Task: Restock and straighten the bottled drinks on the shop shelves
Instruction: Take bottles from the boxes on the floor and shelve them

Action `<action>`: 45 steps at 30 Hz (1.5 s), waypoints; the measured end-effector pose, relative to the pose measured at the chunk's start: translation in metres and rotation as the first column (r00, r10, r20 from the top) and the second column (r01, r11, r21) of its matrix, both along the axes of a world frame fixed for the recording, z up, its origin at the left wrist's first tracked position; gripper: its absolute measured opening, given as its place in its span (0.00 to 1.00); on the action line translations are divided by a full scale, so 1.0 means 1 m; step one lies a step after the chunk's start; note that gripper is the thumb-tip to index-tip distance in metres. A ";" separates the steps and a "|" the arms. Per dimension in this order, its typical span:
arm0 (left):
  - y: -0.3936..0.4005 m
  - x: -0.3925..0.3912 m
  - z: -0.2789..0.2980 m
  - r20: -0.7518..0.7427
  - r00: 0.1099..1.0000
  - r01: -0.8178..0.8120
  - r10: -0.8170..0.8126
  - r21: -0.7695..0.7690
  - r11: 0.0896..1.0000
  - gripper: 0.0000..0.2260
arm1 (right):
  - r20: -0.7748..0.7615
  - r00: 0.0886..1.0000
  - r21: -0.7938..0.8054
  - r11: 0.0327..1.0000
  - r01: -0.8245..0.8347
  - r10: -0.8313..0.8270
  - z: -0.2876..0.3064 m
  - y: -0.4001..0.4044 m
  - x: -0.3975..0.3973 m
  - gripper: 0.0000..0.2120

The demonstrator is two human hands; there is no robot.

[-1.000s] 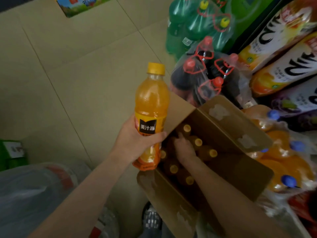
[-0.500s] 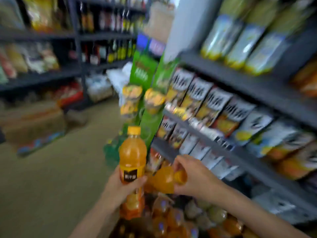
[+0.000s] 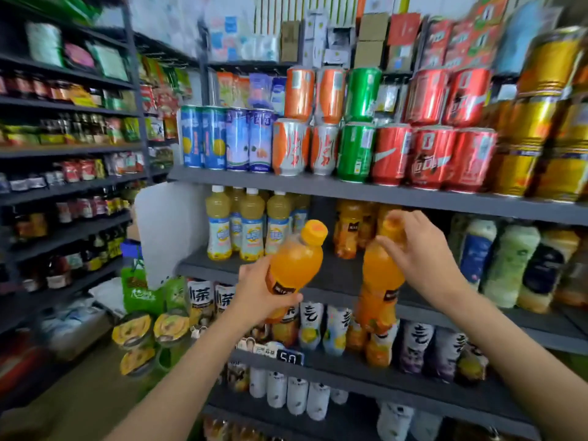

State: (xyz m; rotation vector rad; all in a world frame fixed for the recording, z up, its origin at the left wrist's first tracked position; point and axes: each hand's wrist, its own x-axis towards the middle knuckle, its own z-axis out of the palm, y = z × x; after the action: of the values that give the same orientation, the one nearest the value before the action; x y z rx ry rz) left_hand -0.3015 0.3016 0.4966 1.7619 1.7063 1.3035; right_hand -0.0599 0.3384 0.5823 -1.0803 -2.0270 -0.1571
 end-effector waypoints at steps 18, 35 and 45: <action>0.185 0.085 -0.011 0.092 0.995 0.038 -0.032 -0.066 0.997 0.32 | -0.638 0.767 -0.144 0.989 -0.029 -0.071 -0.060 0.159 -0.001 0.24; 0.218 0.082 -0.004 0.007 1.000 0.020 -0.019 -0.244 0.970 0.30 | -0.251 0.901 -0.600 0.787 0.143 -0.355 -0.108 0.230 -0.006 0.34; 0.222 0.085 -0.036 -0.123 0.990 -0.085 0.066 -0.155 0.984 0.28 | -0.206 0.904 -0.586 0.787 0.193 -0.375 -0.131 0.245 -0.019 0.32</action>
State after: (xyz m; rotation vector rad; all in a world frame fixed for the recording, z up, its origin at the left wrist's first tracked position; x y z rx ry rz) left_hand -0.2167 0.5234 0.4607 1.7267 1.9025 1.0768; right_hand -0.0786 0.5830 0.4508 -1.6629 -1.6335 0.4595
